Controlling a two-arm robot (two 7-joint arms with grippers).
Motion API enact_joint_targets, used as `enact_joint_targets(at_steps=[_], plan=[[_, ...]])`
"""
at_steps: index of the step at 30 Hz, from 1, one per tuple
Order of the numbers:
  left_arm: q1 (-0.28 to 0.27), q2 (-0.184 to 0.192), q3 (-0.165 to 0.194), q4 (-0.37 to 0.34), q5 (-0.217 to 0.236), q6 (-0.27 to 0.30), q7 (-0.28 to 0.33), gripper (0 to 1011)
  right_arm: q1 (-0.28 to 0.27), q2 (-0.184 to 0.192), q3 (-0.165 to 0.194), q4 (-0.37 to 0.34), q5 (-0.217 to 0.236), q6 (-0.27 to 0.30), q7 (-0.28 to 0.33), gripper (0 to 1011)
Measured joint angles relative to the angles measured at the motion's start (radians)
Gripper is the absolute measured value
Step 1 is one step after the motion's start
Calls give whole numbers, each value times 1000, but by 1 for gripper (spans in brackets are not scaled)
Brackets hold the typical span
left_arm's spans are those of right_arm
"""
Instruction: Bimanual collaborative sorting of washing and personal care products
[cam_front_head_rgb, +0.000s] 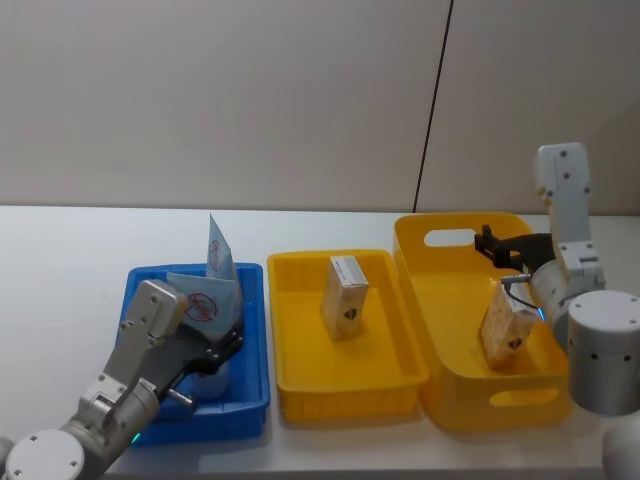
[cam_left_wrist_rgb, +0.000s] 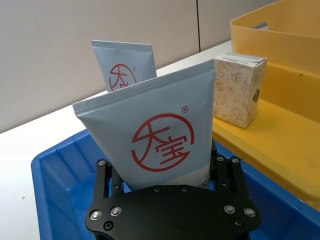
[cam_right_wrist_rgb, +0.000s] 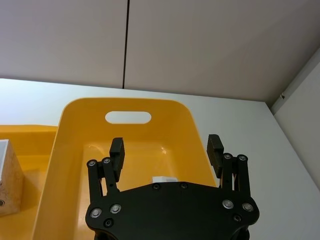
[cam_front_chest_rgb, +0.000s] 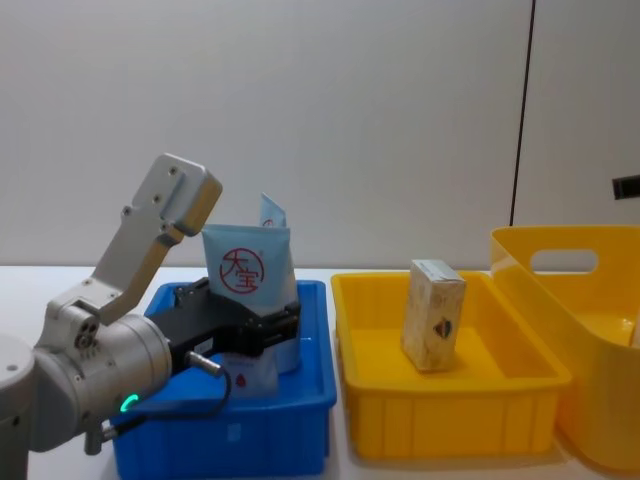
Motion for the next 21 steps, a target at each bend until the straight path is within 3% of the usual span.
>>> enact_joint_targets(at_steps=[21], plan=[[-8,-5,0,16,7,-14,1,669,0,0,0,0,0,0,0,1003]])
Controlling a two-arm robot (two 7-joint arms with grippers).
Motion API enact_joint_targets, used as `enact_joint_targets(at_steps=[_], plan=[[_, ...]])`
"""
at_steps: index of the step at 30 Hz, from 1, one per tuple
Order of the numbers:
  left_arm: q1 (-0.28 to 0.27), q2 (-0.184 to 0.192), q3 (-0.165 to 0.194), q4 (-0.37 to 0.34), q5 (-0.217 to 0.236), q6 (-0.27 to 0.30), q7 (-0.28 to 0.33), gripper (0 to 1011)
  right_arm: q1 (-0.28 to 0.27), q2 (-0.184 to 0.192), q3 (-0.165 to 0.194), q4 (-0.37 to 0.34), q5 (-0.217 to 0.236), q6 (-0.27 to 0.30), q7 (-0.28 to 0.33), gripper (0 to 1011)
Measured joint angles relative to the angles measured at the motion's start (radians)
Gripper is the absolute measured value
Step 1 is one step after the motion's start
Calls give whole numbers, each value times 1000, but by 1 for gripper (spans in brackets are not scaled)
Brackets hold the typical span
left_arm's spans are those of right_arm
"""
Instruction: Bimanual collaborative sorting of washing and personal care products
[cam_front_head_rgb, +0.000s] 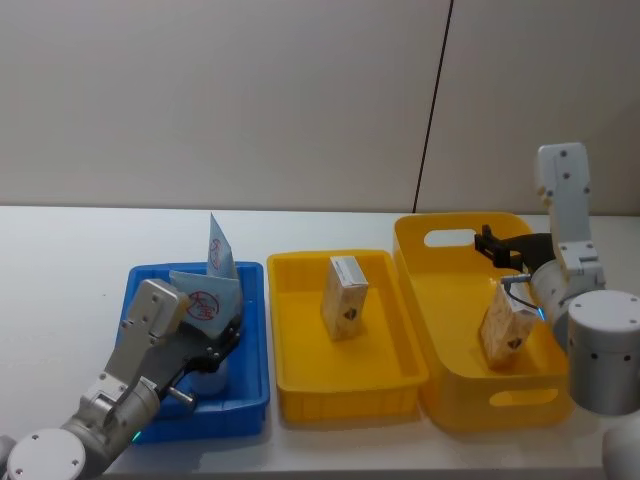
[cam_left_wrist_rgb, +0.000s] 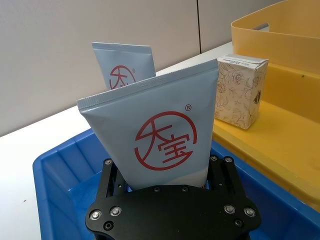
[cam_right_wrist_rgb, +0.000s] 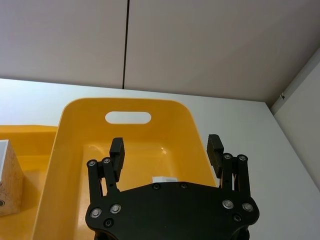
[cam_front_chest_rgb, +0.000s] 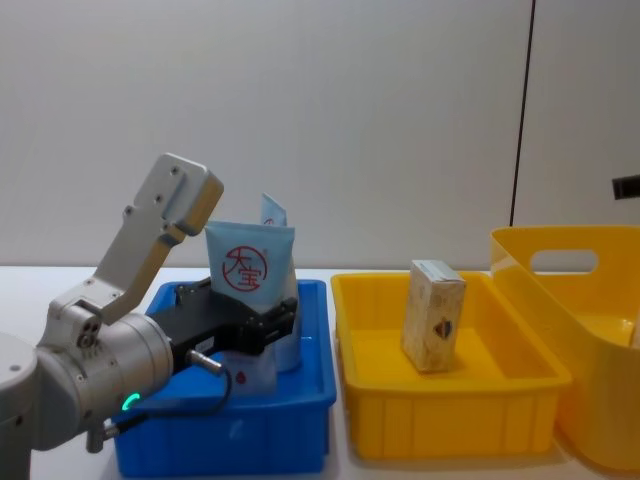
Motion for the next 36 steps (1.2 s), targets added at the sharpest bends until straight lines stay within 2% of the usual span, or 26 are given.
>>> enact_joint_targets(at_steps=[36], plan=[[-2,-1,0,3,1,-3,0,446,0,0,0,0,0,0,0,1003]])
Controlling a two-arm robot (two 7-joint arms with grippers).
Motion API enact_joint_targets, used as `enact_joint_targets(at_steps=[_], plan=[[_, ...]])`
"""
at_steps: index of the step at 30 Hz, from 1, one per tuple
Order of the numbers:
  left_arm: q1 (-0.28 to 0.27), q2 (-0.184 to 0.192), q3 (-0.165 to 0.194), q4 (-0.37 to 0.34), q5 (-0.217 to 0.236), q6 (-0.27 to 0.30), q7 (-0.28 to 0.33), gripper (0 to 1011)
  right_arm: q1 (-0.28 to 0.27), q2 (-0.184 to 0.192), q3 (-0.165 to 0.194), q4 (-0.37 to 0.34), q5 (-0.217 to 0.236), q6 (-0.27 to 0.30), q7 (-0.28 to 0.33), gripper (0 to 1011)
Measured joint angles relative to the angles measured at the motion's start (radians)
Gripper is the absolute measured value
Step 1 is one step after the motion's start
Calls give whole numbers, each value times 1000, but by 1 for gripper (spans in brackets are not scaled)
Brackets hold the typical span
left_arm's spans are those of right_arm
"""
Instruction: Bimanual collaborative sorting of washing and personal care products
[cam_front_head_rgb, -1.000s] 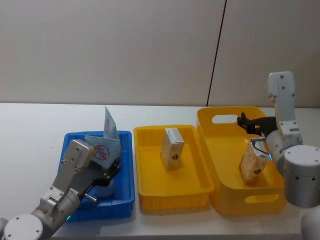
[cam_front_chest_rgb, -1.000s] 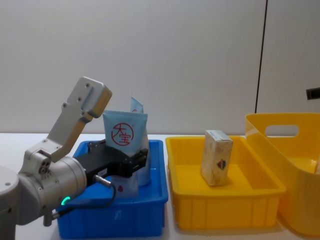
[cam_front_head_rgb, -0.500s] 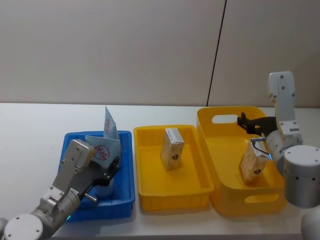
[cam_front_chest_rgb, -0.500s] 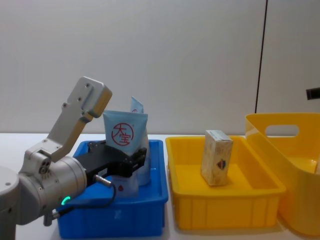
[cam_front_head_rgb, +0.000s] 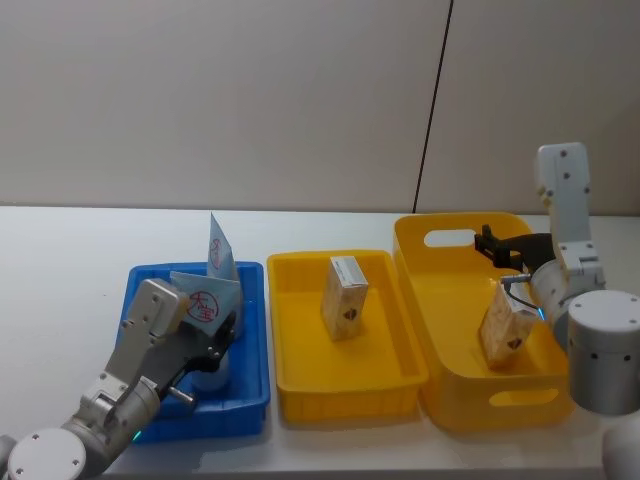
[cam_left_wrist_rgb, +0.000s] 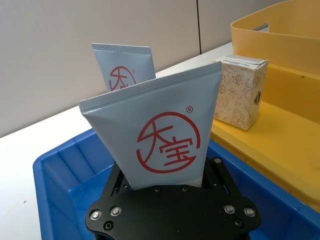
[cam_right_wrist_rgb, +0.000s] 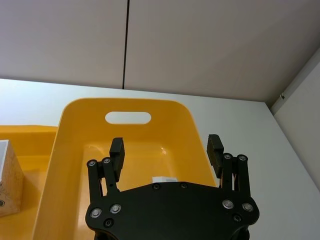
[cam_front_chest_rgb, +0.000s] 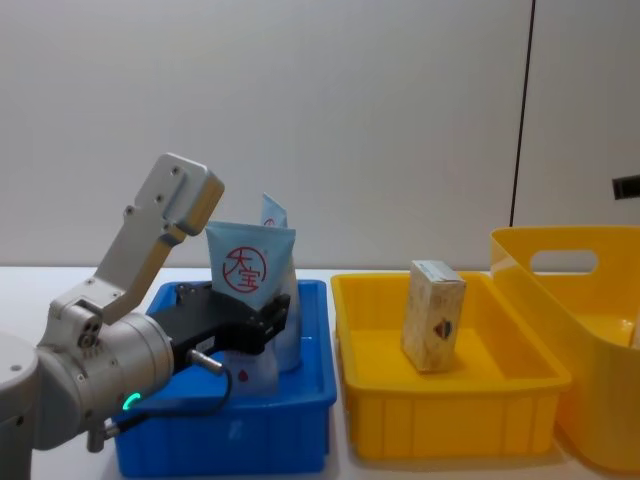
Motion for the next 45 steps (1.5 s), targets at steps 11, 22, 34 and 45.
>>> enact_joint_targets(at_steps=[11,22,34,45], plan=[[0,0,0,0,0,0,0,382,0,0,0,0,0,0,0,1003],[0,0,0,0,0,0,0,364,0,0,0,0,0,0,0,1003],[6,11,-4,-47,3,32,-13,364,0,0,0,0,0,0,0,1003],[20,50,-15,-195,19,101,-25,364,0,0,0,0,0,0,0,1003]])
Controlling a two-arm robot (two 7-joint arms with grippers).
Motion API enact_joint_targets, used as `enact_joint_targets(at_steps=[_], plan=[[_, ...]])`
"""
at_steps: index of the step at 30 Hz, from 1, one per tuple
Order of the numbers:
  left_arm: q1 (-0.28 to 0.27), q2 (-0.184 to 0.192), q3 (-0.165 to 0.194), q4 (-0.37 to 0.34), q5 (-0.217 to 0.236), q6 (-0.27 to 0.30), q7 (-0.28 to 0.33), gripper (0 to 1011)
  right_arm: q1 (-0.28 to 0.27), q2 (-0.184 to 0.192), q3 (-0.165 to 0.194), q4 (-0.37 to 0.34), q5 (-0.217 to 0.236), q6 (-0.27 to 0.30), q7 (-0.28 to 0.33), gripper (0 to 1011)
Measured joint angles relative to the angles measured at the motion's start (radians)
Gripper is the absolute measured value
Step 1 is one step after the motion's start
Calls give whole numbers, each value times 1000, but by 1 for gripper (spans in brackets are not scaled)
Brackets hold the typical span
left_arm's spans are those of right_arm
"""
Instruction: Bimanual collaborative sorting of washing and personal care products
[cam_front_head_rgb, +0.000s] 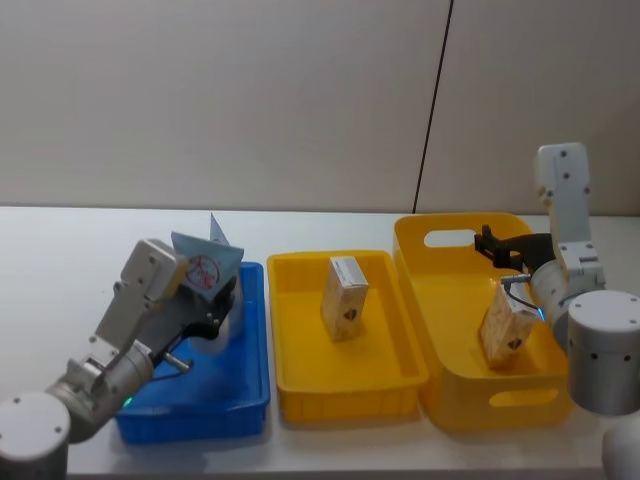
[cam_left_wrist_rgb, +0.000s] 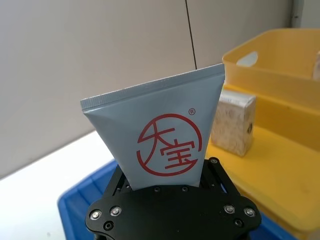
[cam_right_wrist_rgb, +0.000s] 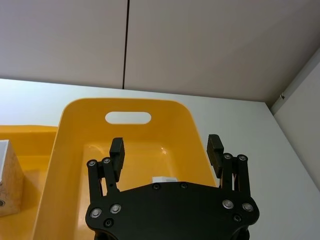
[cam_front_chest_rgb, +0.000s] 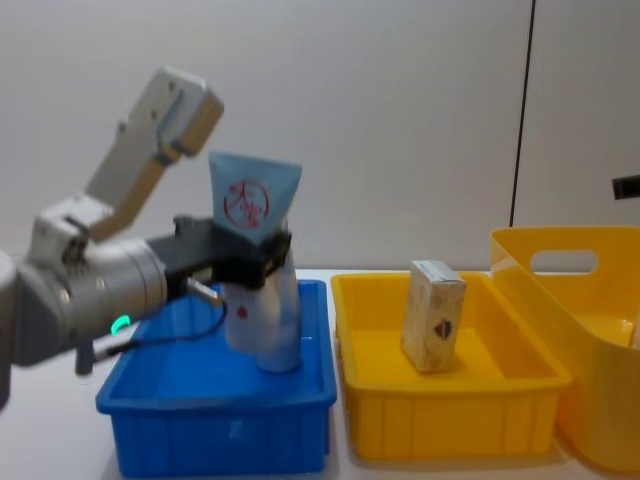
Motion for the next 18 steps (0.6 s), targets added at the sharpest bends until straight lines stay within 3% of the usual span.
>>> enact_joint_targets(at_steps=[8,18], plan=[[-3,34,-7,-113,10,30,-32,364,0,0,0,0,0,0,0,1003],[-51,52,-8,-168,-3,-22,-112,363,4,4,4,-12,15,-31,38,1003]])
